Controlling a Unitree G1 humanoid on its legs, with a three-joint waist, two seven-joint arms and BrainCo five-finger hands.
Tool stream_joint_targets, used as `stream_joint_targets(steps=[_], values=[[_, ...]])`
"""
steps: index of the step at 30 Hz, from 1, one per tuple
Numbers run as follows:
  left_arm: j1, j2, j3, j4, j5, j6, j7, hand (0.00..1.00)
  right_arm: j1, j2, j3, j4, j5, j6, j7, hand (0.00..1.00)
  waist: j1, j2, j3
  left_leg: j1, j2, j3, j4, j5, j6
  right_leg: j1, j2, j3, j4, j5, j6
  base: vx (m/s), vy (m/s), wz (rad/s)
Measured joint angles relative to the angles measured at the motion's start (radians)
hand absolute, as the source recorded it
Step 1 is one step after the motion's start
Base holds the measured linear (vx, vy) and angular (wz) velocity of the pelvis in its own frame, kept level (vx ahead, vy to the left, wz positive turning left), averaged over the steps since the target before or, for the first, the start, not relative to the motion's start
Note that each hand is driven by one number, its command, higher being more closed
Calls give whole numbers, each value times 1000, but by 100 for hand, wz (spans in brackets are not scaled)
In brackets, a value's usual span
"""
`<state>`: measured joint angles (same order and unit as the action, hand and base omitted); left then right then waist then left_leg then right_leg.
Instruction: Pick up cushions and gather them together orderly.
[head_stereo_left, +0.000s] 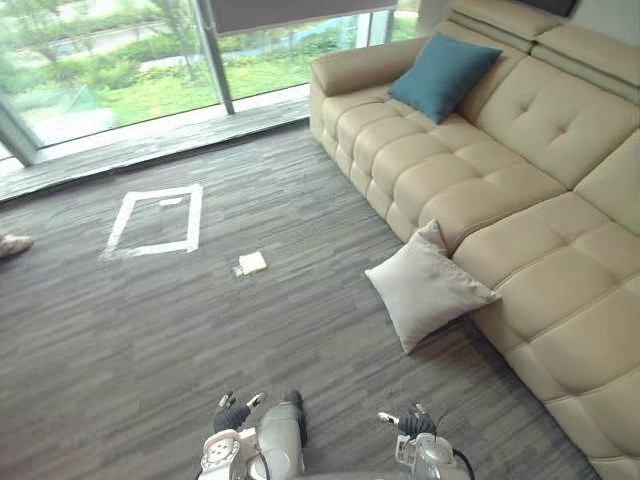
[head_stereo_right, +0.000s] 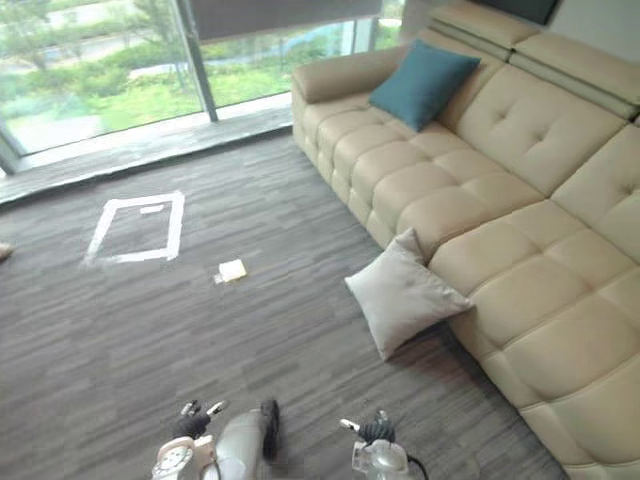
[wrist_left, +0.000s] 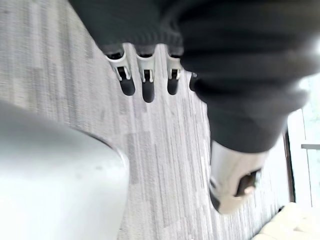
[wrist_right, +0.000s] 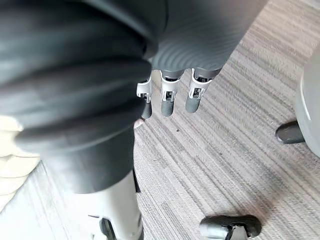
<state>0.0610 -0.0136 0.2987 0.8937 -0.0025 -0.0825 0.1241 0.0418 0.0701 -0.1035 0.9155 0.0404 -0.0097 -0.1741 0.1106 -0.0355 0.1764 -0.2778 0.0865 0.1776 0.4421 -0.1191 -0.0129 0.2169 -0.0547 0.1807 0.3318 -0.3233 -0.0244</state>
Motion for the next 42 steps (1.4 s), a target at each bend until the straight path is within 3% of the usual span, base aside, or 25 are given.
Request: stream_joint_targets(steps=[3,4,6,7,8,11,13,14,15,17,18,20,21,23,27,29,30,31,32,34,38,40,42], values=[[-11,11,-1,43,1,3,5,0,2,-5,11,3,-1,-3,1,0,-4,-9,1,129,-3,109,13,-92,39,-127,-35,13,360,90,134,511,340,-92],[-13,11,-2,59,2,4,5,0,6,-10,21,3,-2,-4,5,0,-8,1,7,193,-8,130,-1,-120,41,-189,-48,-33,509,94,144,363,235,-89],[-17,13,-5,76,2,9,7,0,9,-10,29,-13,-3,-12,7,0,-25,6,8,279,-9,166,-47,-144,41,-270,-79,-152,612,78,124,337,189,-58],[-17,15,-16,81,2,11,7,0,11,-10,29,-28,-5,-13,8,0,-32,14,12,339,-8,187,-93,-150,38,-322,-107,-267,611,60,95,315,124,-40],[-11,17,-24,82,2,11,6,0,9,-10,27,-30,-16,-14,8,0,-32,13,13,389,-4,214,-136,-150,36,-341,-123,-359,563,45,76,284,106,-47],[-8,28,-54,98,2,12,5,0,3,-10,15,-34,-41,-20,10,0,-53,16,14,488,2,270,-229,-148,18,-398,-136,-546,361,52,65,286,70,-43],[-2,33,-71,104,11,15,1,0,-5,-10,-14,-32,-42,-19,12,0,-54,18,15,517,-1,293,-256,-152,-8,-411,-111,-595,199,112,35,365,-6,-36],[1,39,-72,101,22,16,-1,0,1,-10,-18,-32,-42,-19,12,0,-56,5,10,533,-15,289,-261,-159,-21,-405,-94,-576,125,190,-15,357,-70,-17],[1,45,-72,101,29,17,-3,0,8,-10,-22,-32,-41,-19,12,0,-57,-9,8,547,-29,276,-256,-166,-32,-392,-93,-569,96,209,-44,398,-132,-13],[-6,19,-77,94,43,22,-6,0,0,-27,-51,-31,-41,-19,13,0,-57,22,12,528,22,226,-136,-176,-48,-351,-66,-578,82,161,-40,430,-186,0],[-8,18,-77,80,50,21,-16,0,0,-31,-49,-34,-41,-18,14,0,-59,30,15,440,63,177,68,-177,-53,-333,-50,-578,72,141,-37,331,-181,4],[-8,1,-52,69,46,21,-18,0,-1,-33,-48,-39,-40,-18,14,0,-57,56,17,338,126,118,308,-131,-50,-299,-12,-564,56,117,-50,292,-112,-40],[-1,-3,-41,56,46,20,-18,0,-2,-34,-48,-33,-38,-14,8,0,-51,63,23,269,169,70,484,-134,-56,-253,29,-525,50,77,-74,360,-48,-76],[-1,-2,-43,49,45,20,-19,0,-3,-30,-40,-29,-38,-10,6,0,-47,51,30,229,166,54,517,-165,-62,-210,37,-482,47,57,-78,391,-29,-92],[1,1,-43,35,40,14,-19,0,-2,-29,-42,-28,-19,-7,2,0,-43,38,28,140,120,23,285,-212,-56,-143,24,-368,9,47,-47,350,86,-93],[0,1,-43,30,40,3,-14,0,-2,-28,-41,-26,-19,-7,-2,0,-40,30,32,99,19,-110,93,-198,-51,-122,-12,-306,6,26,-10,372,242,-73],[-1,0,-43,30,38,1,-13,0,-1,-28,-40,-26,-19,-6,-2,0,-37,30,33,87,-13,-170,44,-174,-49,-116,-21,-286,6,17,7,352,312,-69],[-3,-3,-45,29,35,0,-12,0,-1,-29,-31,-22,-19,-5,-4,0,-31,33,31,86,-42,-245,-27,-106,-71,-113,-26,-252,10,2,32,406,404,-91],[-6,1,-45,32,20,0,-10,0,0,-30,-12,-4,-19,-4,-4,0,-20,32,25,106,-56,-245,-24,-36,-69,-108,-27,-199,10,-7,48,327,330,-90],[-8,20,-45,44,19,0,-8,0,0,-9,14,11,-18,0,-1,0,-17,-2,0,108,-56,-177,-11,-72,-39,-108,-40,-119,-30,32,61,294,315,-88],[-15,25,-41,65,18,1,-1,0,-2,-3,28,13,-21,6,0,0,0,-11,-6,182,-48,-23,-44,-111,4,-122,-74,-25,-39,120,93,214,294,-98],[-15,24,-45,81,21,2,-1,0,0,-3,31,13,-23,8,7,0,2,-2,-1,271,-47,44,-108,-111,15,-161,-91,-50,70,147,102,141,213,-109],[-13,27,-54,96,23,2,-1,0,0,-7,30,6,-33,7,7,0,-1,10,4,355,-46,89,-158,-115,24,-224,-117,-149,230,136,93,102,138,-82]])
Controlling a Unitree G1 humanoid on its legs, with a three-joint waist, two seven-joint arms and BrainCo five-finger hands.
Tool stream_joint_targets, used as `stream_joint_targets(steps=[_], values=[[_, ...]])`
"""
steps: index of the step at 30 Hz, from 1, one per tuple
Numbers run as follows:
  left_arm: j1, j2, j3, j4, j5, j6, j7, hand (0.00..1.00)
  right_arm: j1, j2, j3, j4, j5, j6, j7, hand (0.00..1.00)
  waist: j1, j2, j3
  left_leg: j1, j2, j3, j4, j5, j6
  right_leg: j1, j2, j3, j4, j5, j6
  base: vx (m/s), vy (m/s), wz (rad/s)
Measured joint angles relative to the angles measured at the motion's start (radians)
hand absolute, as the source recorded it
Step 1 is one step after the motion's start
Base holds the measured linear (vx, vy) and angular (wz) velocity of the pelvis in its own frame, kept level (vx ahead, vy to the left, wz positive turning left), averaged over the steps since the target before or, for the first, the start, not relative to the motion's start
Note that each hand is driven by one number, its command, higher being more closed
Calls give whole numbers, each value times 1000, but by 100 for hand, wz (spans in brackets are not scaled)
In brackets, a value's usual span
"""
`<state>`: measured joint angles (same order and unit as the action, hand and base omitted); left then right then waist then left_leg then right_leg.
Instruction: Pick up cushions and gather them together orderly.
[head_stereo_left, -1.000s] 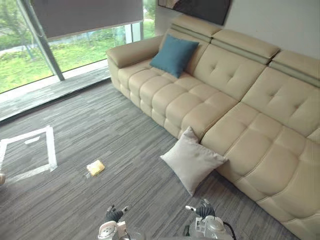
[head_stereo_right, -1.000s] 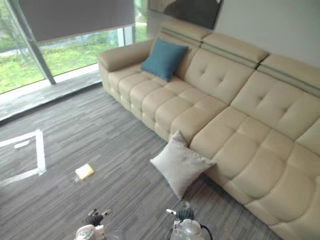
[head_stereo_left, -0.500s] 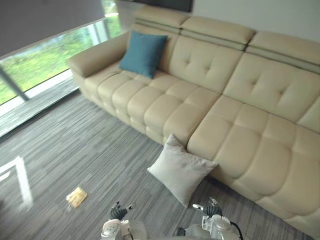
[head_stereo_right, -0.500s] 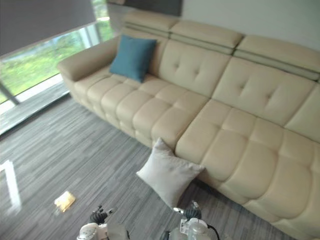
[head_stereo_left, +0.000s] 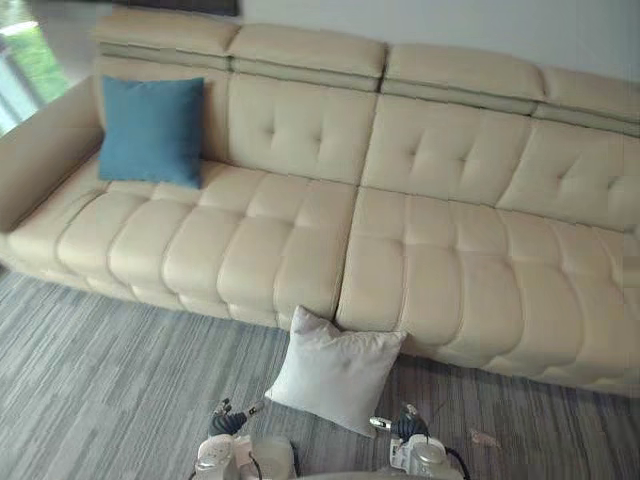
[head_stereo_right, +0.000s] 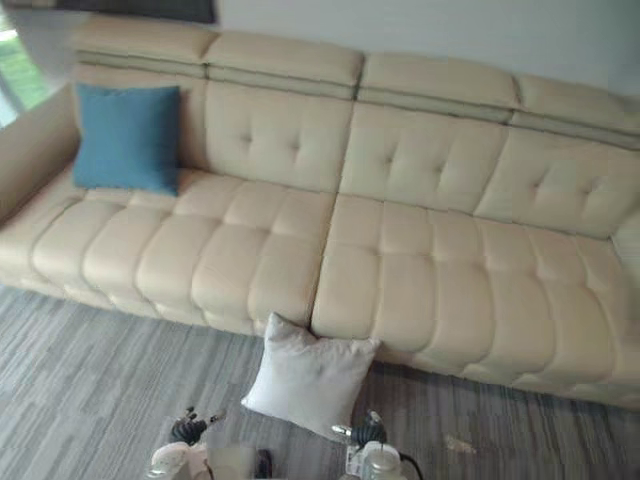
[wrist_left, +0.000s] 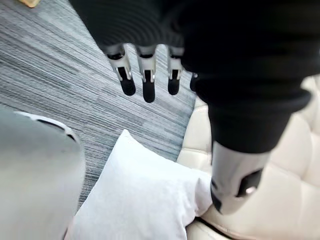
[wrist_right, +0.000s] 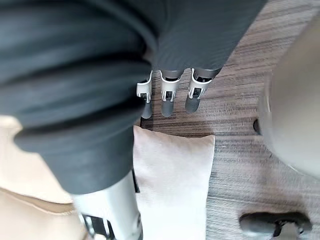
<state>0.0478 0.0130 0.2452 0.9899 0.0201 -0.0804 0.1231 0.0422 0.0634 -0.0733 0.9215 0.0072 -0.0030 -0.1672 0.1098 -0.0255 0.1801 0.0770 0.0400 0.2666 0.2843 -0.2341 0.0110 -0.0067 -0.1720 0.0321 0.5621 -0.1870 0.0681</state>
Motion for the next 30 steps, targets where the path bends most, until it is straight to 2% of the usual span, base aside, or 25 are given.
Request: stream_joint_targets(steps=[3,4,5,6,8,11,18,20,26,30], values=[[3,5,-10,6,9,0,0,0,6,-3,0,0,-9,-6,0,0,-14,-4,-2,66,3,-3,-50,-1,1,-13,-25,-175,49,-53,-21,60,8,-9],[6,5,-10,5,9,0,0,0,7,-3,-1,0,-9,-6,-1,0,-15,-5,-3,69,2,-5,-57,0,0,-15,-20,-200,11,-52,-16,30,-84,12],[8,8,-14,4,9,-1,-1,0,9,-3,-1,3,-10,-7,-1,0,-16,-14,-9,69,-10,-8,-56,1,-5,-19,-10,-217,-77,-14,-17,87,-125,3],[5,6,-22,7,9,-1,-3,0,10,-8,-5,8,-10,-9,-1,0,-16,-18,-19,70,-23,-28,-61,5,-13,-4,-7,-231,-124,-27,-23,119,-158,-2],[5,-7,-43,18,10,0,-10,0,9,-25,-20,9,-9,-9,-2,0,-22,16,-28,57,-10,-43,-72,16,-29,36,21,-238,-221,-27,-24,109,-143,0],[7,-16,-47,21,18,0,-13,0,10,-25,-39,10,-8,-10,-4,0,-30,28,-31,63,10,-81,-73,21,-37,80,53,-252,-283,-15,-36,28,-115,11],[15,-15,-46,13,27,0,-14,0,19,-28,-43,11,-7,-15,-11,0,-29,20,-32,59,28,-141,-59,20,-43,128,80,-289,-336,2,-42,-37,-56,13],[15,-16,-46,10,26,-1,-12,0,21,-27,-45,12,-6,-14,-11,0,-27,19,-32,38,33,-143,-25,9,-54,128,82,-291,-338,4,-40,-99,9,10],[15,-3,-38,-17,8,0,5,0,16,-26,-46,9,21,-15,-24,0,-16,1,-20,-8,46,-113,18,-6,-58,52,86,-238,-289,7,-42,-88,26,-21],[1,6,-38,-17,-17,0,11,0,10,-29,-69,7,82,-16,-42,0,-13,6,-8,-76,50,-102,70,-23,-61,-32,83,-212,-224,-8,-47,-91,7,-16]])
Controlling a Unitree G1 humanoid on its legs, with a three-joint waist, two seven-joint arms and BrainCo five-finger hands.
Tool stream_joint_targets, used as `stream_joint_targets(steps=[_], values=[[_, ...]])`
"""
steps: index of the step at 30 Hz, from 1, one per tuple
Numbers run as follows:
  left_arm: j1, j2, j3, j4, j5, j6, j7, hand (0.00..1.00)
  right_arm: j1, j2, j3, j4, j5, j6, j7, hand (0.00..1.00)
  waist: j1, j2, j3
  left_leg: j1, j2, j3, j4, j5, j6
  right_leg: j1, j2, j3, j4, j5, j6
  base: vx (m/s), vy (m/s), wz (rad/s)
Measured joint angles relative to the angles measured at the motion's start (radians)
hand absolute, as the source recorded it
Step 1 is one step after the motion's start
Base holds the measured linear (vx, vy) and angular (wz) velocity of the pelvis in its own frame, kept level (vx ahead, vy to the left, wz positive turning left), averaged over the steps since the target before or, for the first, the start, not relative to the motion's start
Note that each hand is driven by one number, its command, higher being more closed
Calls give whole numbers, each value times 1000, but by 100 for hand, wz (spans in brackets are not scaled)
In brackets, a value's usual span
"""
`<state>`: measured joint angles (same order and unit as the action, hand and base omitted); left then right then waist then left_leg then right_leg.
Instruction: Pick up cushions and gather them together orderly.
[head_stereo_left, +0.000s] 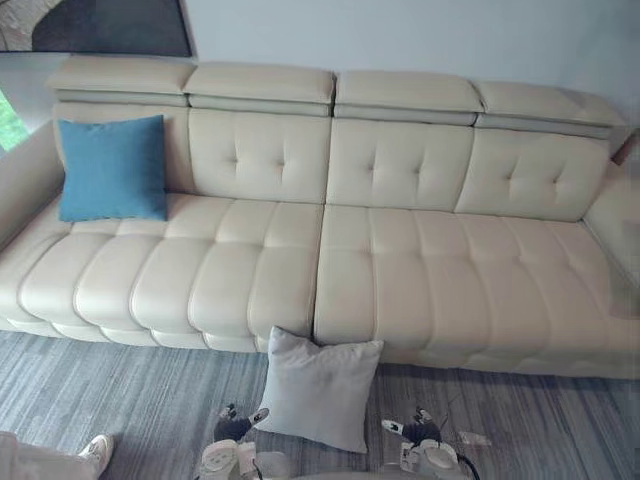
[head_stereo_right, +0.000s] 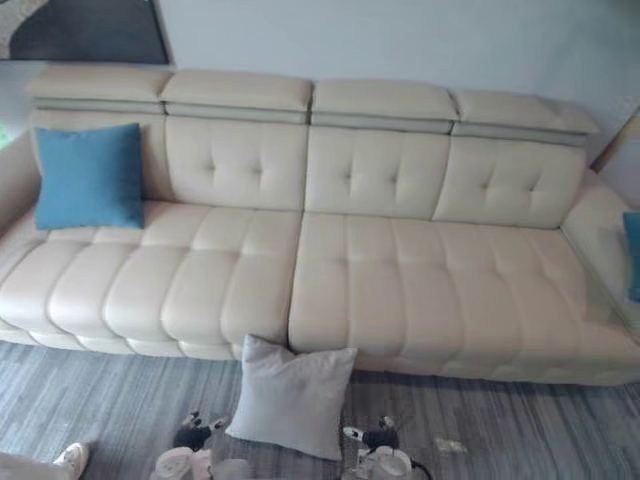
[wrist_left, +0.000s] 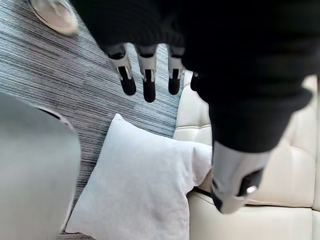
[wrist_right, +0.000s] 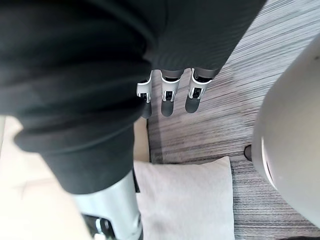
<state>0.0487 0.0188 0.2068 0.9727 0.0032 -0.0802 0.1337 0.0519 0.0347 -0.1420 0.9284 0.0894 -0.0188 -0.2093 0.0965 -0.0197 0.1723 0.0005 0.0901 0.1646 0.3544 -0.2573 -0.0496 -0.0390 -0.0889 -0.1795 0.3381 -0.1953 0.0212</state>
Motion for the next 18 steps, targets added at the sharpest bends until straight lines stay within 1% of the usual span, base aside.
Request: stream_joint_targets(steps=[2,4,6,8,9,10,11,12,13,14,15,16,18], values=[[-25,6,0,-4,-12,0,11,0,-22,-7,-12,0,14,0,-9,0,0,-4,24,-67,2,18,63,-15,3,-89,-3,29,77,-16,-2,-143,5,-32],[-54,8,-1,-11,-26,1,24,0,-61,-24,-13,-8,33,0,-19,0,0,-6,64,-174,4,17,154,-34,8,-200,-7,54,171,-32,-7,-133,-17,-28],[-116,10,-1,-32,-46,0,43,0,-114,-55,-22,-14,50,-2,-41,0,-2,-4,140,-300,9,11,256,-50,19,-333,-9,79,265,-36,-7,-175,-35,-23],[-160,11,-4,-58,-68,0,62,0,-152,-74,-41,-39,71,-3,-51,0,-7,1,197,-387,17,5,336,-68,20,-417,-9,88,330,-39,-7,-214,-21,-12],[-173,11,-8,-69,-74,-1,64,0,-159,-77,-42,-59,76,-6,-57,0,-8,1,212,-416,22,4,363,-74,22,-444,-8,89,351,-42,-10,-203,-5,-5],[-201,13,-9,-86,-89,-2,67,0,-179,-81,-45,-87,89,-11,-70,0,-11,-3,236,-471,26,-3,407,-84,21,-495,-7,92,385,-49,-10,-214,-1,-2],[-230,19,-7,-100,-104,-2,81,0,-207,-83,-45,-97,93,-19,-79,0,-14,-10,252,-533,29,-11,443,-92,30,-552,-7,93,411,-52,-6,-215,1,-1],[-248,24,-8,-103,-112,-2,85,0,-225,-84,-45,-100,106,-21,-85,0,-14,-12,260,-565,34,-12,459,-92,30,-582,-5,93,420,-49,-9,-220,2,-5],[-286,35,-8,-112,-127,-2,92,0,-271,-86,-45,-110,111,-21,-94,0,-14,-19,287,-620,41,-15,480,-92,29,-632,-1,97,428,-42,-15,-199,16,-8],[-322,44,-6,-127,-142,-2,106,0,-314,-86,-43,-133,121,-23,-106,0,-15,-20,312,-672,40,-26,492,-87,30,-678,3,101,428,-22,-17,-198,19,-11],[-345,48,2,-132,-147,-3,109,0,-344,-87,-41,-135,129,-27,-114,0,-15,-21,324,-703,39,-28,496,-83,35,-707,4,101,428,-17,-16,-225,31,-10],[-394,57,6,-138,-163,-3,124,0,-403,-96,-38,-137,133,-27,-124,0,-16,-21,346,-764,39,-32,502,-79,42,-765,8,102,426,-13,-17,-217,25,-7],[-471,75,19,-138,-179,-3,146,0,-487,-107,-29,-160,151,-27,-142,0,-16,-22,377,-845,39,-33,511,-55,47,-840,9,103,429,12,-20,-172,14,2]])
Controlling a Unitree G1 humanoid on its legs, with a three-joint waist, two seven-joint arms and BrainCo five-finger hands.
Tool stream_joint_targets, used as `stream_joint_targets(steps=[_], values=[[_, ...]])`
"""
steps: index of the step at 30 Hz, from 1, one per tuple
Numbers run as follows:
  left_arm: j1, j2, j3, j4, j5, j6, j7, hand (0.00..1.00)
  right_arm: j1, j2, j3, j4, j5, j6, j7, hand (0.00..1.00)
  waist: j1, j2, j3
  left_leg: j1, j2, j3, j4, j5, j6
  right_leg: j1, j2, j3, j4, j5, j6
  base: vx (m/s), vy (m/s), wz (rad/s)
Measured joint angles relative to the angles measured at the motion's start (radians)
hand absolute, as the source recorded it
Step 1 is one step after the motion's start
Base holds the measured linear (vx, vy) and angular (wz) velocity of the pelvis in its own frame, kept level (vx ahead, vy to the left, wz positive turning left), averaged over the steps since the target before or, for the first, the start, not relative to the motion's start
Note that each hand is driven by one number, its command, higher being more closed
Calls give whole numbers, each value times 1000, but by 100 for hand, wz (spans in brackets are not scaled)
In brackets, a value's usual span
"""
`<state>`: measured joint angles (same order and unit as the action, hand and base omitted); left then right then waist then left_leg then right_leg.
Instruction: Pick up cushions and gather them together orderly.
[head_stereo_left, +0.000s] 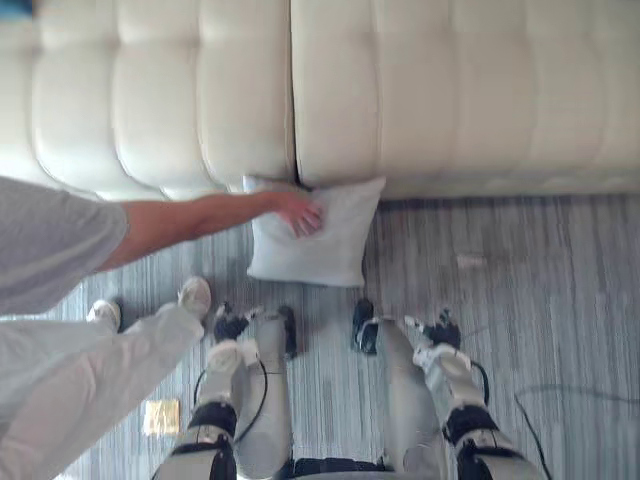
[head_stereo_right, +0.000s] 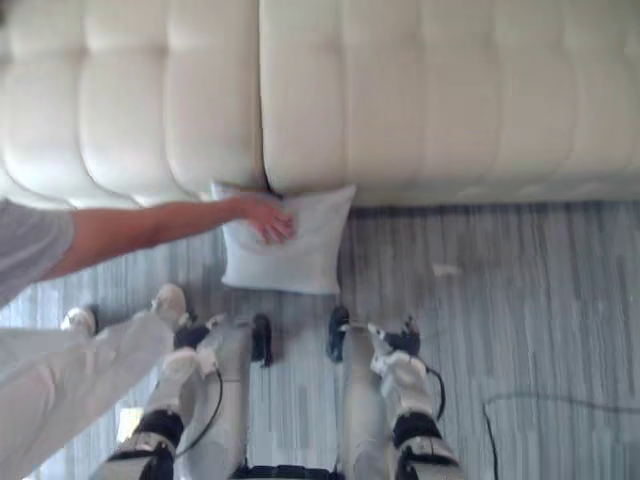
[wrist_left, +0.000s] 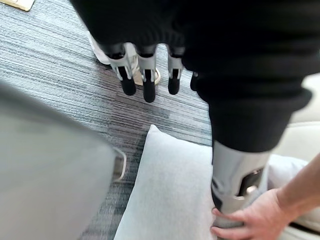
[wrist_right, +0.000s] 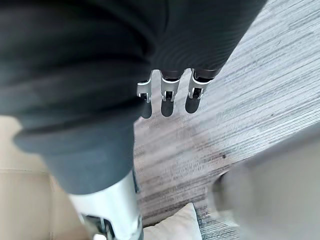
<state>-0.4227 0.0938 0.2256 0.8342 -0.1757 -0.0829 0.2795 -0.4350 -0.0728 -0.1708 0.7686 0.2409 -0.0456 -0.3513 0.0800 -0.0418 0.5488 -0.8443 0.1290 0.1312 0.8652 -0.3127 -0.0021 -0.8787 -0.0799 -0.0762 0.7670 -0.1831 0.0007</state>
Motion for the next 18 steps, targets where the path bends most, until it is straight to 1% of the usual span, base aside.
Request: stream_joint_targets(steps=[1,2,4,7,9,11,14,15,18], values=[[-46,7,23,-1,-5,0,6,0,-53,-8,5,-9,4,0,-10,0,-4,1,6,-57,0,-5,17,11,1,-52,0,-1,11,15,-7,-102,6,7],[-82,14,39,-1,-12,0,16,0,-96,-14,16,-9,15,-1,-20,0,-7,-2,18,-91,2,-6,40,17,6,-87,-1,1,35,24,-5,-78,10,6],[-145,20,63,-1,-28,-1,38,0,-186,-16,18,-10,33,-3,-32,0,-13,0,22,-154,7,-8,82,22,-1,-151,-1,3,78,28,-12,-18,8,1],[-218,14,69,-3,-44,-4,48,0,-281,-6,18,-10,37,-7,-46,0,-14,-1,24,-204,10,-18,119,21,0,-197,1,2,110,26,-13,-11,35,-1],[-247,0,66,-4,-45,-17,49,0,-301,-5,18,-10,39,-15,-58,0,-16,-1,24,-211,0,-26,121,21,0,-204,-2,1,118,21,-7,-63,31,10],[-256,-6,54,-6,-45,-20,50,0,-303,-3,18,-10,43,-16,-61,0,-16,-1,24,-212,-1,-31,120,20,0,-202,-2,-3,115,17,0,-96,15,6],[-253,-15,44,-7,-43,-21,52,0,-301,2,18,-10,43,-17,-62,0,-16,0,24,-212,-2,-34,113,20,3,-201,-4,-4,106,22,0,-96,7,-1],[-251,-27,24,-7,-42,-21,58,0,-292,6,19,-10,43,-21,-62,0,-16,0,24,-212,-4,-34,104,26,3,-201,-5,-5,100,25,0,-87,-6,5],[-236,-47,9,-7,-41,-21,69,0,-261,25,26,-10,42,-24,-62,0,-18,1,24,-189,-8,-44,76,41,-5,-173,-8,-16,75,32,-8,-57,-34,8]])
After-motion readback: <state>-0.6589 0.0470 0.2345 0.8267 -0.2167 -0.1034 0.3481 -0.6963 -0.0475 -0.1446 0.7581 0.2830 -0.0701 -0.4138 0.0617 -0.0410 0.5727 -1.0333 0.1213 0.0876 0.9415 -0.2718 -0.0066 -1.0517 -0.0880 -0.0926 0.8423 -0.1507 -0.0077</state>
